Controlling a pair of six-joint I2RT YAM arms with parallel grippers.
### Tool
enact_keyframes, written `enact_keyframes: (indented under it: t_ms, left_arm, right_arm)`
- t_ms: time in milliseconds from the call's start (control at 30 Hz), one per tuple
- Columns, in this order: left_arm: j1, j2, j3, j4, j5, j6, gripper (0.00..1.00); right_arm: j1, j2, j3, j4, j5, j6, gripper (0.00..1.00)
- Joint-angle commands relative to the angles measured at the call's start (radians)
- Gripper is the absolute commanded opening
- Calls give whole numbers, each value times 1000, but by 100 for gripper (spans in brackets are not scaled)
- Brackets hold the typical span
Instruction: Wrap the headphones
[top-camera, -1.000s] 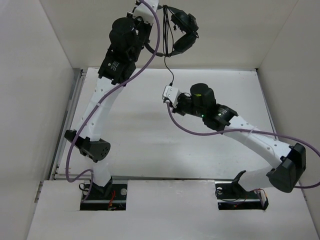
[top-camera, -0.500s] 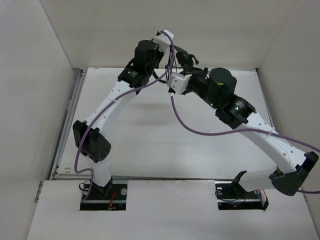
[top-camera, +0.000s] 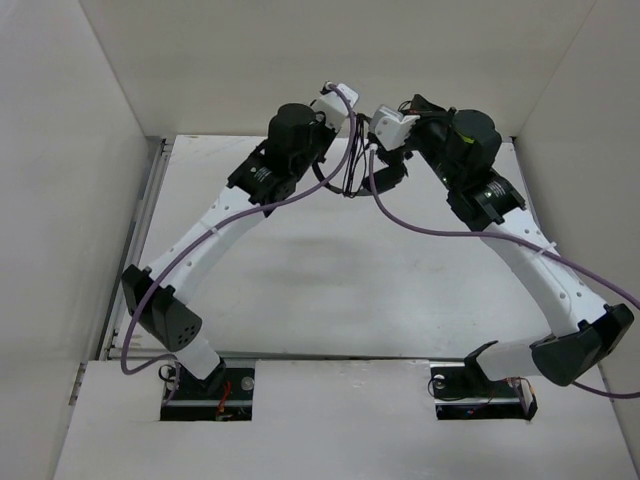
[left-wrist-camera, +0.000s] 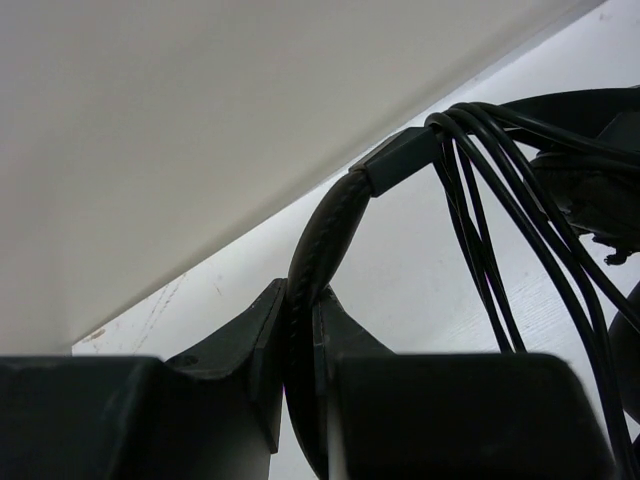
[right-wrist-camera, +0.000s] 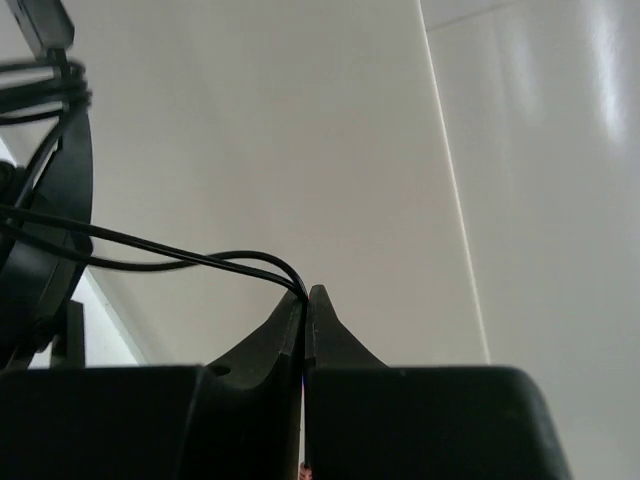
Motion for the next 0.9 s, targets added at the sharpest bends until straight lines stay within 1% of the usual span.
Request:
enact_keyframes:
  t_ms: [0,200,400,733,800,867]
  left_arm:
    - [-15,-90,0,44,27,-58,1]
    - [-45,-107,3,4,83,-68,0]
    - [-62,-130,-6,-19,117,-71,0]
    - [-79,-147,3,-41,148,-81,0]
    - [-81,-146,10,-41,155,-92,0]
    - [-82,-143,20,-45,165,-101,0]
  right_arm:
    - [-26,-25,1,94,-48,111,0]
    - [-78,23,90,60,-151,283,0]
    - [-102,69,168,-6,-251,412,0]
    - [-147,118,170,-81,-415,571,0]
    - [-156,125,162,-87,-447,599,6]
    - [-165,130,150,-84,-464,631,19]
